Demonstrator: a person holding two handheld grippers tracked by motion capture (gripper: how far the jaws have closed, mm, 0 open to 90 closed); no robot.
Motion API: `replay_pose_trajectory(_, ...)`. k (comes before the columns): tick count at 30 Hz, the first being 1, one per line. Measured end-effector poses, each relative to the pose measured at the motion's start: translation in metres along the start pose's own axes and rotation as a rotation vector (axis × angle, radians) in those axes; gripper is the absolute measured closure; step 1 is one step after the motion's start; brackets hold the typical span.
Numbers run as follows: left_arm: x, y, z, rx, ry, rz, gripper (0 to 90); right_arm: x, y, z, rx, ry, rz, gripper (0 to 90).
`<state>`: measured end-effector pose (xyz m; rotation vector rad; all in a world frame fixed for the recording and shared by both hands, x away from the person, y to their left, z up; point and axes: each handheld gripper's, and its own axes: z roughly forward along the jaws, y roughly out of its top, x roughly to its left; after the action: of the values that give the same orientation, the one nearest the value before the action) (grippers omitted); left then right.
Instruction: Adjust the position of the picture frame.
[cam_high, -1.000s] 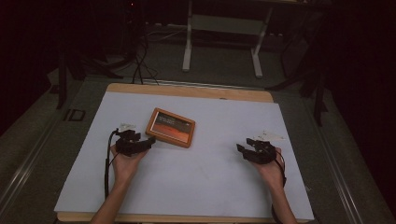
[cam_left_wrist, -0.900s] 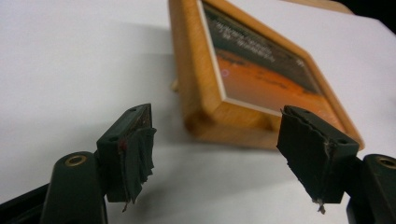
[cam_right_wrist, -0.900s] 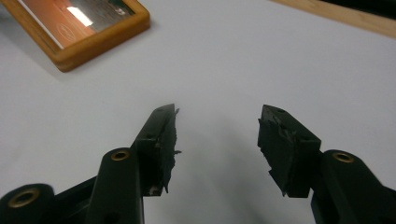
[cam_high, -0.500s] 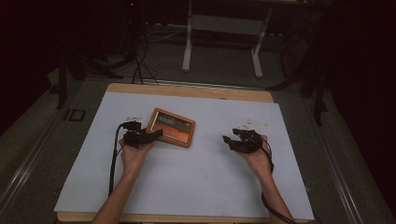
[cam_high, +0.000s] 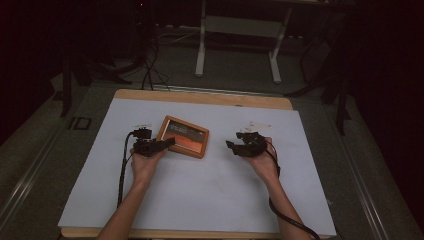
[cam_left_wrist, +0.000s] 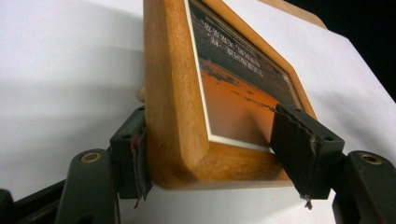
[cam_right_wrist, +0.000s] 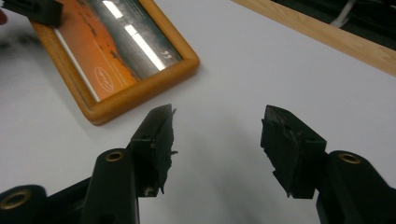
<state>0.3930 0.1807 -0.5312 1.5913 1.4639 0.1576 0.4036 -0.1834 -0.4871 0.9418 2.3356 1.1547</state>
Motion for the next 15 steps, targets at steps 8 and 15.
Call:
replay_pose_trajectory(8, 0.006, 0.006, 0.003, 0.01, -0.031, -0.043, 38.4, 0.007, 0.007, 0.009, -0.006, 0.024, -0.015, 42.9)
replay_pose_trajectory(15, 0.014, 0.008, 0.002, 0.013, -0.083, -0.086, 44.2, 0.009, 0.008, 0.014, 0.0, 0.034, -0.022, 42.9)
